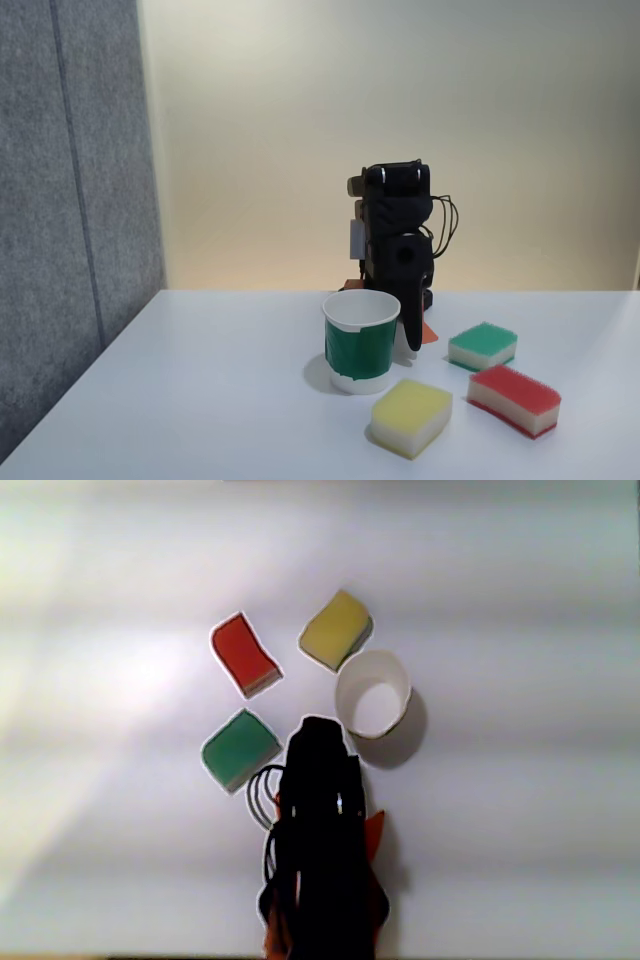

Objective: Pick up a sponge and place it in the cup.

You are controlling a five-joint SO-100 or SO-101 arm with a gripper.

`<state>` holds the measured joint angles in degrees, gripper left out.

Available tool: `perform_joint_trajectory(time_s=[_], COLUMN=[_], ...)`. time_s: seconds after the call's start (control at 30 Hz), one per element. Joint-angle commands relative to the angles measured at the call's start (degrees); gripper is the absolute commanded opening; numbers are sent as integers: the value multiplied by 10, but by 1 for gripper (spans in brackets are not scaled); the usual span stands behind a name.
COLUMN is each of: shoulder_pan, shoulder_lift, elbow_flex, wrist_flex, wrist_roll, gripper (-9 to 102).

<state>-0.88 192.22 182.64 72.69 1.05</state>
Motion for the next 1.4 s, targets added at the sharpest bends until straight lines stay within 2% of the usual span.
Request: perform_joint_trajectory(time_s=[0.0, 0.77, 1.1, 1.27, 1.37], shoulder_pan=[-11, -15, 2, 13, -9], shoulder_lift=[5, -12, -206, -403, -500], elbow_flex=[25, -25, -196, -376, -486], wrist_flex=[11, 26, 62, 103, 149], wrist_roll=[0, 3, -40, -100, -104], gripper=[0, 0, 0, 0, 0])
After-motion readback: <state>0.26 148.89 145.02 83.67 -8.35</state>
